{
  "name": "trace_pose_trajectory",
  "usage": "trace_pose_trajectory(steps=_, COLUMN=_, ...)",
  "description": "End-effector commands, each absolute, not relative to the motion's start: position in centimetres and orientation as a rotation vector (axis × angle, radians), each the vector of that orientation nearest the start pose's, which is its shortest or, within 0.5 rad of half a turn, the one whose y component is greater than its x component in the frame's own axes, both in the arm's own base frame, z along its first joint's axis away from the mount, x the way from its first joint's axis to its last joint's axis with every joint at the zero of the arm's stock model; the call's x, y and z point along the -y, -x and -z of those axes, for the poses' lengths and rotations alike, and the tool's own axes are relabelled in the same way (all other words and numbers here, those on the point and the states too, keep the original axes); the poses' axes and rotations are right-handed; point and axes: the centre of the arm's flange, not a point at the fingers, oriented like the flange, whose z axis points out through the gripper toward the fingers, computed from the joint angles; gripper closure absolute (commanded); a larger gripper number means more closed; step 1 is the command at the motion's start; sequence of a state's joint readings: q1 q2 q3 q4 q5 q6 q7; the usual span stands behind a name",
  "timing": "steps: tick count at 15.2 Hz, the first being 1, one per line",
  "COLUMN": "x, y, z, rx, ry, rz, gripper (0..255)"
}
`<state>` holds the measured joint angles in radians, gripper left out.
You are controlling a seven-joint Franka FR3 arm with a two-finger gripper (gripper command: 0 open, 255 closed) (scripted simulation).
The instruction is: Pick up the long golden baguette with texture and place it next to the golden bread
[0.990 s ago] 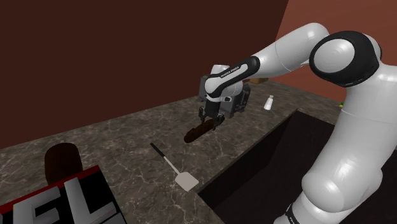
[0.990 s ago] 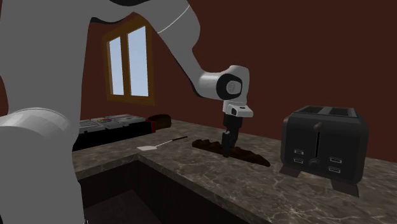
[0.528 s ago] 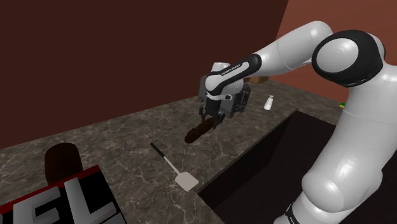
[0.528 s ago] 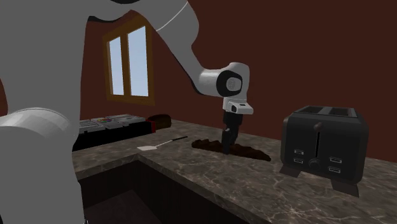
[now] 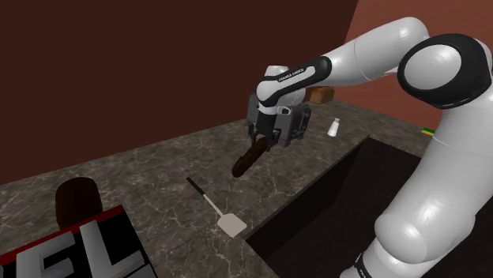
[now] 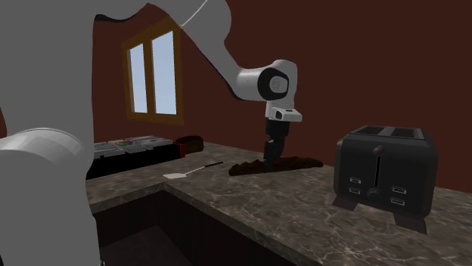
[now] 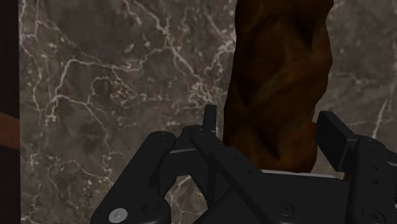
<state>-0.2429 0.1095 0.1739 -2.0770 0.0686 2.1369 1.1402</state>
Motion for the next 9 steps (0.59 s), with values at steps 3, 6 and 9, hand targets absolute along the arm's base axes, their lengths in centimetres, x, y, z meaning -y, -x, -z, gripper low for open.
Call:
trace_pose_trajectory(steps=3, x=3.6, y=-55.9, z=-39.5, rx=-1.810, ry=2.514, rz=-0.124, gripper=255)
trace_pose_trajectory(steps=6, x=3.6, y=-55.9, z=-41.1, rx=-1.810, ry=2.514, rz=-0.124, gripper=255)
trace_pose_trajectory(steps=9, x=3.6, y=-55.9, z=-42.7, rx=-1.810, ry=2.514, rz=-0.124, gripper=255)
